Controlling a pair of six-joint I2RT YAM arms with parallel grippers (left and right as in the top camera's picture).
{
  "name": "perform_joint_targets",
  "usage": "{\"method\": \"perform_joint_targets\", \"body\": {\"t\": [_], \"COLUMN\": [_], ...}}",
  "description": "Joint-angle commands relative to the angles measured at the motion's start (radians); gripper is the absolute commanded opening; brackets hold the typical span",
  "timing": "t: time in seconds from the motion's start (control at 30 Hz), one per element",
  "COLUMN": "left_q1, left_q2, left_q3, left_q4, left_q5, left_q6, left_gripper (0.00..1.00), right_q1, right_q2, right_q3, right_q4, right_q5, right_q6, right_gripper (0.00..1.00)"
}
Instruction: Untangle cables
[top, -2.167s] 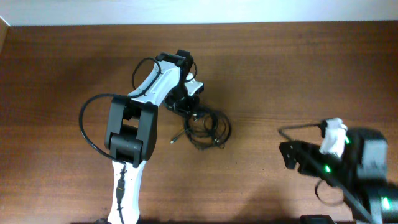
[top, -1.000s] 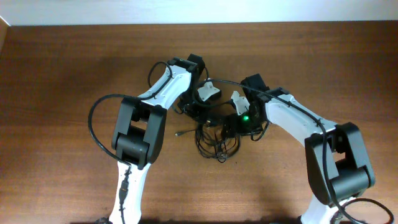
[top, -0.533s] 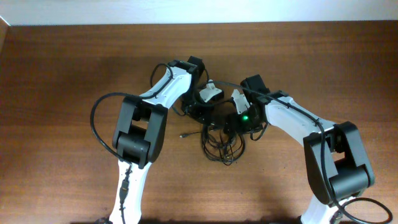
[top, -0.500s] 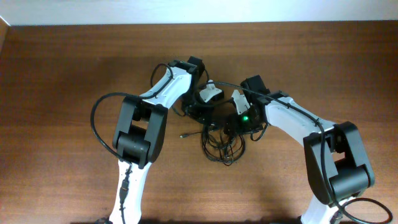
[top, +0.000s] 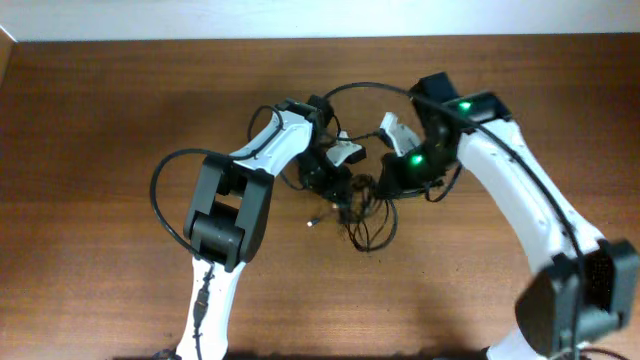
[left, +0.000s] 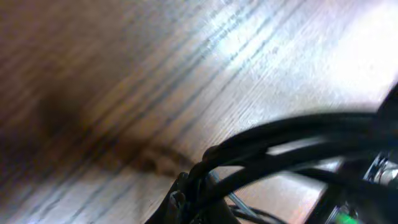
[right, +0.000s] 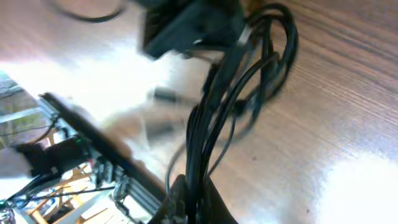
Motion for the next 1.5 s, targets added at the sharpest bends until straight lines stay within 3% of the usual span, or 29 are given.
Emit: {"method": "perform_joint_targets", "body": {"t": [0.0,0.07,0.2,0.3,0.37,0.43,0.53,0.7,0.83,0.93,1.03,1.1,1.3,1.47], "left_q1": [0.010,0.013,0.065,0.166,0.246,0.307,0.377,0.435,0.444,0.441,0.439,0.439,0.427,0.367], "left_q2": [0.017,0.017,0.016,0.016,0.016,0.016,0.014,-0.062,-0.219,-0.347,-0.394,-0.389,-0.389,-0.389], "left_q3": [-0.007,-0.007,-0.006,-0.006,-0.006,-0.006,-0.006,-0.006,-0.006,-0.006,-0.006,-0.007,-0.008,-0.008], "left_q4": [0.019,0.029,0.028,0.025,0.015,-0.003,-0.079,-0.190,-0.172,-0.107,-0.106,-0.130,-0.181,-0.185], "left_q5": [-0.122,-0.193,-0.183,0.014,0.272,0.410,0.486,0.536,0.425,0.071,-0.146,-0.165,-0.165,-0.177], "left_q6": [-0.132,-0.211,-0.296,-0.291,-0.197,-0.178,-0.096,0.057,0.040,-0.214,-0.337,-0.342,-0.341,-0.341], "left_gripper": [0.00,0.00,0.00,0.00,0.00,0.00,0.00,0.00,0.00,0.00,0.00,0.00,0.00,0.00], "right_q1": [-0.007,-0.007,-0.008,-0.021,-0.060,-0.109,-0.212,-0.246,-0.240,-0.240,-0.240,-0.240,-0.240,-0.240], "right_q2": [-0.053,-0.056,-0.061,-0.067,-0.068,-0.068,-0.067,-0.067,-0.066,-0.066,-0.066,-0.065,-0.065,-0.065], "right_q3": [0.027,0.027,0.027,0.029,0.029,0.029,0.029,0.019,-0.024,-0.085,-0.145,-0.207,-0.325,-0.337], "right_q4": [-0.054,-0.066,-0.071,-0.113,-0.158,-0.170,-0.180,-0.202,-0.200,-0.169,-0.135,-0.097,0.063,0.085], "right_q5": [-0.089,-0.170,-0.343,-0.454,-0.510,-0.518,-0.468,-0.274,-0.266,-0.257,-0.239,-0.227,0.004,0.014], "right_q6": [-0.024,-0.024,-0.050,-0.135,-0.210,-0.227,-0.226,-0.225,-0.225,-0.225,-0.222,-0.220,0.024,0.026], "right_gripper": [0.04,0.04,0.04,0.04,0.04,0.04,0.04,0.04,0.04,0.04,0.04,0.04,0.04,0.04]}}
